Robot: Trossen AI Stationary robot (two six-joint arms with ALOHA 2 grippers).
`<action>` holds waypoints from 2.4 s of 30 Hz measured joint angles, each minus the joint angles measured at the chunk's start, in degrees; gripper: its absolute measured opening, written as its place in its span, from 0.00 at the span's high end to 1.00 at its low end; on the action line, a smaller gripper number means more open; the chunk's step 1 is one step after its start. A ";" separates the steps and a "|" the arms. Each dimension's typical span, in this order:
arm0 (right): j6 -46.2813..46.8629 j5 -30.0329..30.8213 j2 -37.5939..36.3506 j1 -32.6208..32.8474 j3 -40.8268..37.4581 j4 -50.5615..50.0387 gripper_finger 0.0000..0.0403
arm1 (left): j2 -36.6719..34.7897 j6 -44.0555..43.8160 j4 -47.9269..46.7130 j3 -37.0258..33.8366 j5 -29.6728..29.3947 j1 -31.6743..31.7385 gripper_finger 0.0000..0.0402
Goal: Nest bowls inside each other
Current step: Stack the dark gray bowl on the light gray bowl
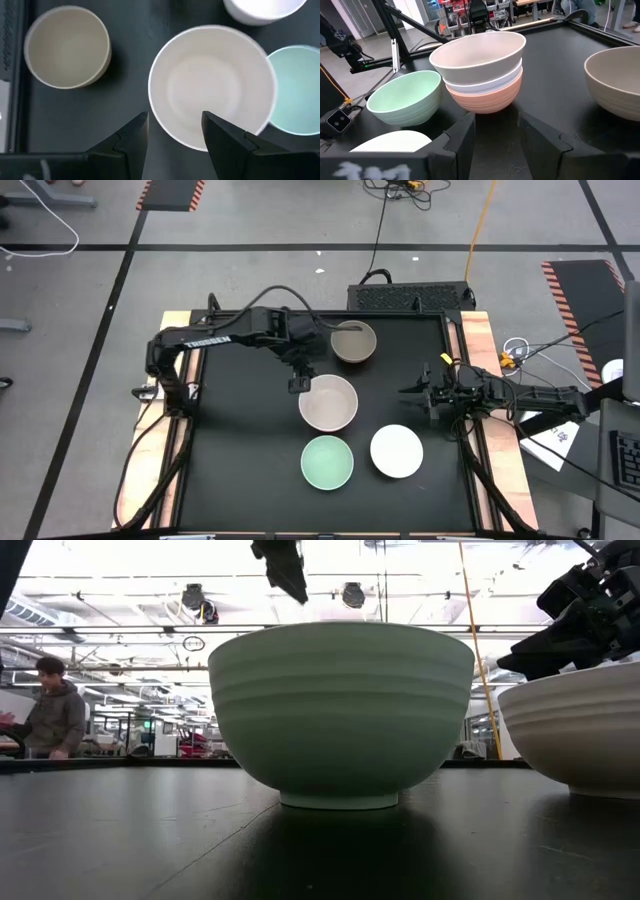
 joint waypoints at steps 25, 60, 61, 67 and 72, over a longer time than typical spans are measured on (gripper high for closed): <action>0.87 0.31 0.08 0.00 -1.84 7.05 0.64 | -27.42 -5.31 9.19 -21.14 -3.84 -0.81 0.54; 0.87 0.24 1.54 0.00 -2.19 7.89 0.64 | -47.85 -13.99 3.13 -28.94 -27.82 -21.45 0.54; 0.87 0.24 1.54 0.00 -2.19 7.89 0.64 | -49.74 -12.76 5.72 -31.02 -26.54 -21.49 0.54; 1.52 0.22 1.54 0.00 -2.17 7.91 0.64 | -61.58 -5.60 24.80 -43.71 -16.46 -21.53 0.54; 2.34 0.15 1.54 0.00 -2.19 8.10 0.64 | -69.14 -4.04 31.19 -50.74 -13.61 -21.52 0.54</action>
